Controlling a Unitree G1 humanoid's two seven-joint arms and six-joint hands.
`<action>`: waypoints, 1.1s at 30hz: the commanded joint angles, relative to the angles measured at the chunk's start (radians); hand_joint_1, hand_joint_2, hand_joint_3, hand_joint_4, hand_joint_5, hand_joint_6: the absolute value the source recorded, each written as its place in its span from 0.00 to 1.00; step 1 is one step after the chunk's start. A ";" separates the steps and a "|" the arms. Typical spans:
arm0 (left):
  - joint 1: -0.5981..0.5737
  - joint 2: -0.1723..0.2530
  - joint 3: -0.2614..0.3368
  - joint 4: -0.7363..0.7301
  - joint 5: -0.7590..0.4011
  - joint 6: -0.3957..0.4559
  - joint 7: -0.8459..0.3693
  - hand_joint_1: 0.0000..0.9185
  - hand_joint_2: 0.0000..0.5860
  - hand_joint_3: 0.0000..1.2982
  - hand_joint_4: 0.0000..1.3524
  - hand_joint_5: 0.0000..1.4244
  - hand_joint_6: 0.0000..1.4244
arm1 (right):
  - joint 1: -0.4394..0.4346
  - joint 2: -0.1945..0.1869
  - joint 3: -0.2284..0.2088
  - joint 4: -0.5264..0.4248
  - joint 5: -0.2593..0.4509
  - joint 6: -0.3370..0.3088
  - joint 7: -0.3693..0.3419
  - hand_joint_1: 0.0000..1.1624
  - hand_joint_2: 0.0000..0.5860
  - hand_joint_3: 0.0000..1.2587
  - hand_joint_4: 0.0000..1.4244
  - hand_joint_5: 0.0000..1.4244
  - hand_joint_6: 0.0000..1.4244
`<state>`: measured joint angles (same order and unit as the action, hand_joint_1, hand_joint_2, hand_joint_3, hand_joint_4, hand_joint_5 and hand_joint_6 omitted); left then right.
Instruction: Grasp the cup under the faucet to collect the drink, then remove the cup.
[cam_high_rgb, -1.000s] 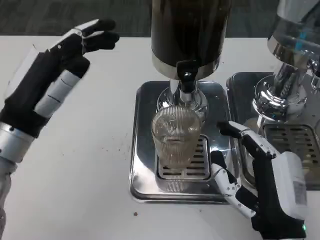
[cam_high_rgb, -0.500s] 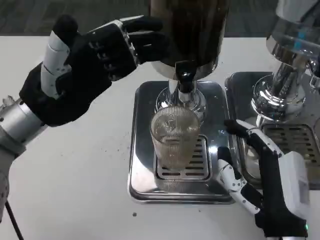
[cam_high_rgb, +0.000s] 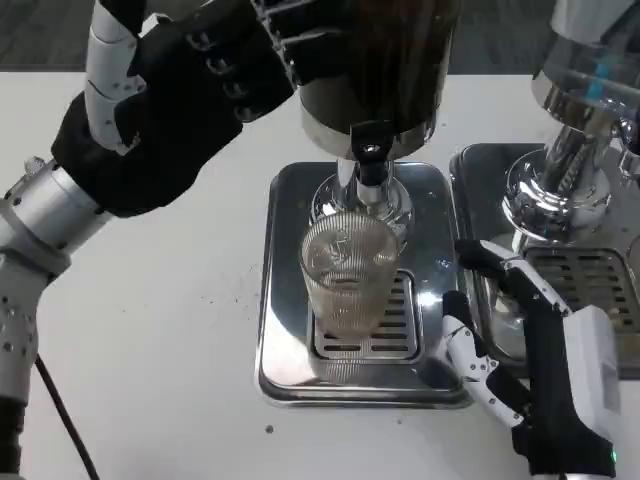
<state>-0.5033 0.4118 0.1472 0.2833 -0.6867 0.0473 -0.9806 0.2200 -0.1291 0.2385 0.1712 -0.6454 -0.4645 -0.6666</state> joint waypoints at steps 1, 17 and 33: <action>-0.041 -0.024 -0.017 0.039 0.029 0.036 -0.035 0.00 0.19 0.10 0.08 0.14 0.09 | 0.000 0.009 -0.010 0.021 0.023 -0.018 -0.003 0.39 0.73 0.30 0.28 0.25 0.26; -0.124 -0.078 -0.045 0.211 0.151 0.020 -0.100 0.00 0.17 0.08 0.04 0.10 0.06 | 0.022 0.028 -0.016 0.019 0.026 -0.026 -0.017 0.39 0.73 0.30 0.28 0.26 0.26; -0.150 -0.083 -0.073 0.322 0.288 -0.124 -0.154 0.00 0.16 0.12 0.08 0.12 0.06 | 0.023 0.043 -0.019 0.025 0.027 -0.034 -0.012 0.38 0.72 0.30 0.28 0.26 0.26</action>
<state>-0.6368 0.3309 0.0805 0.5875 -0.4197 -0.0459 -1.1202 0.2381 -0.0890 0.2224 0.1898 -0.6267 -0.4826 -0.6713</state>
